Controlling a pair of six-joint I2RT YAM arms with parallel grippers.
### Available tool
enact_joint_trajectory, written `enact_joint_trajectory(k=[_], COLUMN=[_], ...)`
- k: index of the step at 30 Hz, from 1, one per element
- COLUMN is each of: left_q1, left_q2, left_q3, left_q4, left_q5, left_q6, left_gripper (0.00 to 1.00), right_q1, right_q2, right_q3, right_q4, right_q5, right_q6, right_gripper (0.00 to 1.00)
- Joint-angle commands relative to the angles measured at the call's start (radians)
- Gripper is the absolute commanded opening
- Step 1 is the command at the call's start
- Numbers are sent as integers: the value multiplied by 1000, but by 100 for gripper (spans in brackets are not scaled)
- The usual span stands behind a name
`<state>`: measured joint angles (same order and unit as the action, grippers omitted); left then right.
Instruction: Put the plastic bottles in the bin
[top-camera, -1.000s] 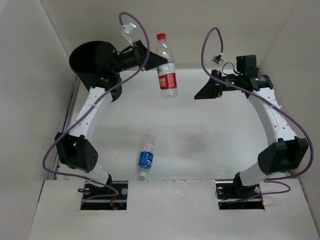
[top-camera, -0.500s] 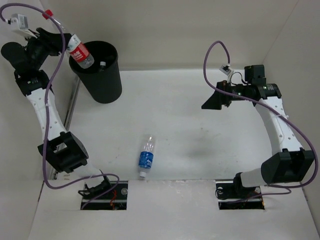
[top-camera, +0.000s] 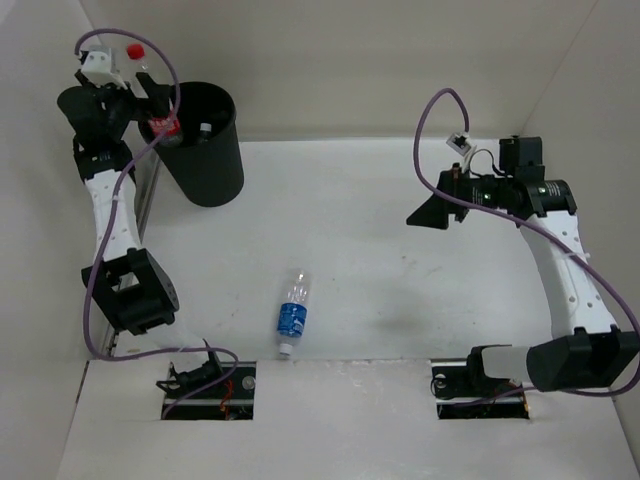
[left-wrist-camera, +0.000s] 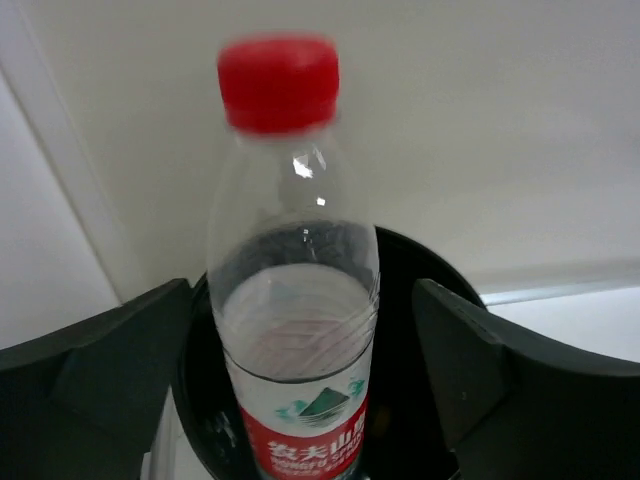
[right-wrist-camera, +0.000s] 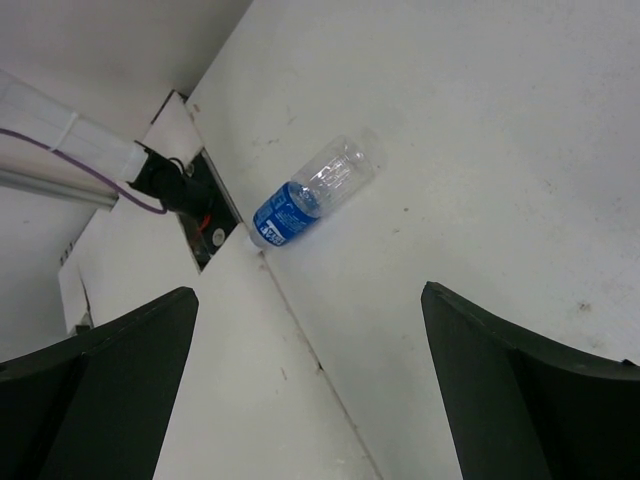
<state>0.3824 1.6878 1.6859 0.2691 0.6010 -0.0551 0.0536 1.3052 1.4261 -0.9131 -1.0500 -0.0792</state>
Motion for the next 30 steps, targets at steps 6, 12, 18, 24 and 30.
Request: enact_joint_trajectory(k=[6, 12, 18, 24, 30], left_q1=[-81, -64, 88, 190, 250], left_q2=[-164, -497, -863, -1118, -1208], left_q3=[-23, -99, -330, -434, -442], left_q4=[-31, -257, -326, -395, -445], left_q5=[-156, -408, -299, -205, -123], left_q6=[67, 72, 101, 81, 75], left_gripper=[100, 100, 100, 100, 100], right_q1=[108, 286, 646, 834, 985], right_q2=[-102, -44, 135, 259, 200], right_q3=[-97, -202, -69, 8, -133], right_q4=[141, 267, 263, 261, 330], right_q5=[394, 778, 850, 887, 818], right_q6=[62, 102, -176, -362, -854], right_gripper=[100, 100, 100, 100, 100])
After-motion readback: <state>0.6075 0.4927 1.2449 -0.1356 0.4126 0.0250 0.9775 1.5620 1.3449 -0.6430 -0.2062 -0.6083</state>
